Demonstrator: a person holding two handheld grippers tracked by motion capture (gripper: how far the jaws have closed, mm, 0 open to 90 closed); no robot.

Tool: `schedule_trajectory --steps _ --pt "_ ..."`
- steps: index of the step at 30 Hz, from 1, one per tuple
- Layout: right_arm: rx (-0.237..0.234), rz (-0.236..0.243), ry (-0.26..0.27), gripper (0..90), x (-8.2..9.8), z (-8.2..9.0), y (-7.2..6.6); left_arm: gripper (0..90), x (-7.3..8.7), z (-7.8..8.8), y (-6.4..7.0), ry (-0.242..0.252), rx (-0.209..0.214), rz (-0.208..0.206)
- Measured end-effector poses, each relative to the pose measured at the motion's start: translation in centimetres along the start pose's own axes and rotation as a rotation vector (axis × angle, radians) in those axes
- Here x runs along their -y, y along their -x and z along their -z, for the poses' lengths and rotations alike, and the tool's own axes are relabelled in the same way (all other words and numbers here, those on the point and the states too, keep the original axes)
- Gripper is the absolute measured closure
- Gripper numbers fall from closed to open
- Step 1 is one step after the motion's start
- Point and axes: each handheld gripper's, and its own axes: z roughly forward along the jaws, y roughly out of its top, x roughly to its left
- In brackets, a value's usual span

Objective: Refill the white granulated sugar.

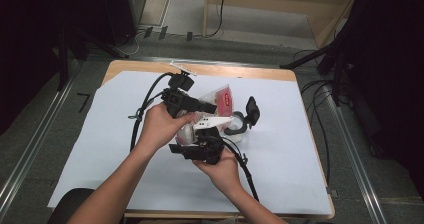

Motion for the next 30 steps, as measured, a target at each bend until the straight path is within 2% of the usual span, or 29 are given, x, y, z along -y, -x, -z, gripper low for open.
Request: schedule_trajectory --steps 14,30 --pt "-0.003 0.000 -0.004 61.8 0.04 -0.09 0.09 69.9 0.04 -0.01 -0.03 -0.002 -0.011 -0.007" --pt "-0.018 0.018 -0.010 61.7 -0.32 -0.51 0.56 70.2 0.18 0.32 -0.27 0.033 -0.041 -0.007"
